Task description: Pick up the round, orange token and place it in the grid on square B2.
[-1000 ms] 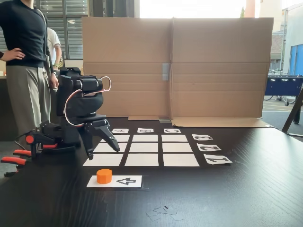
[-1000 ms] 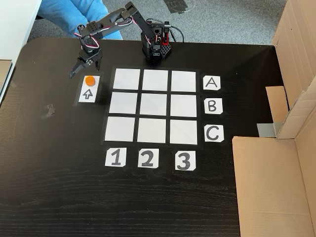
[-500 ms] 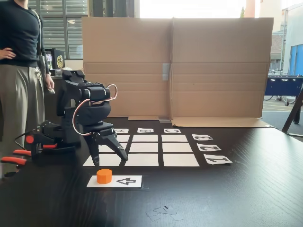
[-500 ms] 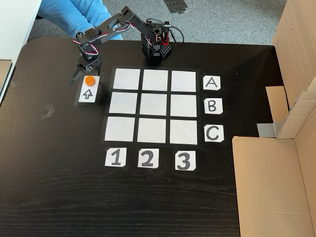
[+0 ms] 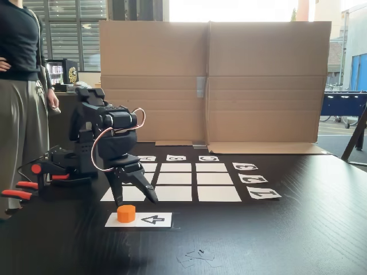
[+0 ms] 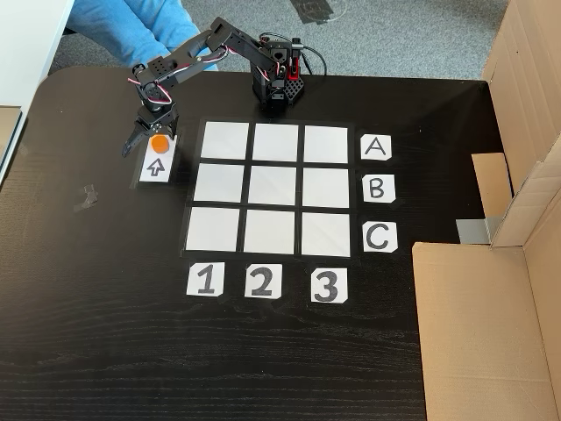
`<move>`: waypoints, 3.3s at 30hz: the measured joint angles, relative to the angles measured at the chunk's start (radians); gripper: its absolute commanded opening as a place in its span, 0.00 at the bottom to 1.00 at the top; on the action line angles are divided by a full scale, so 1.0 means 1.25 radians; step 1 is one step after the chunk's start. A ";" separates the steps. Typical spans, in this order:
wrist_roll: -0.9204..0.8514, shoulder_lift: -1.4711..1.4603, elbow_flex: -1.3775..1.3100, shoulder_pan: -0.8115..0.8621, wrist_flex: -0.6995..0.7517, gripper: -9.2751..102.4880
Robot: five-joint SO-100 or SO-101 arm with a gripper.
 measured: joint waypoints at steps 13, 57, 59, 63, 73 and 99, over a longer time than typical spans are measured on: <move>0.028 -0.021 -0.005 0.000 -0.017 0.07; 0.043 0.766 0.444 -0.620 -0.006 0.07; 0.060 0.765 0.445 -0.647 -0.006 0.07; 0.083 0.726 0.444 -0.695 -0.006 0.07; 0.161 0.589 0.448 -0.739 -0.010 0.07; 0.255 0.366 0.464 -0.758 -0.067 0.07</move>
